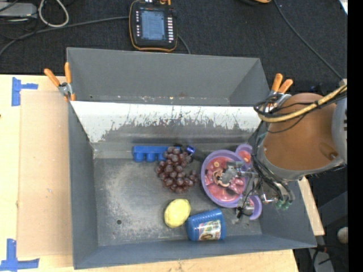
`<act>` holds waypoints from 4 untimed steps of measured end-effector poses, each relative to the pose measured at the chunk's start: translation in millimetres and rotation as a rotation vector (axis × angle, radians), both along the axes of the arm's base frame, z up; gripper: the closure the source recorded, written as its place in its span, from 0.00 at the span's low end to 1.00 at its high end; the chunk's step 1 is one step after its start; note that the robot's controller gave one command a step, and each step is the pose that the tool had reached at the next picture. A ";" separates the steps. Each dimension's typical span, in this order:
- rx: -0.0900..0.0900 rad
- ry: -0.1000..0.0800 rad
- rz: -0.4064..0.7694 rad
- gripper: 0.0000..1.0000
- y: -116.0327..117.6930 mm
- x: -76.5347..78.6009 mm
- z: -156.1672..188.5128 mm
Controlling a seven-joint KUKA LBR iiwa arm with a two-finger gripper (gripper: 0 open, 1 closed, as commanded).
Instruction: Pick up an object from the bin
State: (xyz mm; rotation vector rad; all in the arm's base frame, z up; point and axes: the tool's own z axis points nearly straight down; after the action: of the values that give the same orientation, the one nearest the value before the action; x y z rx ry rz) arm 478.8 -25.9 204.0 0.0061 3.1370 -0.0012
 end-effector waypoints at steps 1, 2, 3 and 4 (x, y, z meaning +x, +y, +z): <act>0.001 0.006 0.001 0.00 1.1 -0.6 -3.3; 0.002 0.007 -0.077 0.00 -71.9 1.5 -77.7; 0.006 -0.006 -0.224 0.00 -89.3 28.2 -83.2; 0.004 0.009 -0.282 0.00 -67.1 -7.1 -66.0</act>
Offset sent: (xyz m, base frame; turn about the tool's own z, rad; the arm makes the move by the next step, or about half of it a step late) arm 0.0020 -0.0718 -0.0766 0.0752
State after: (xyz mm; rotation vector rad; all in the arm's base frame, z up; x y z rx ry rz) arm 471.7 -93.0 138.0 0.4474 3.1140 0.0040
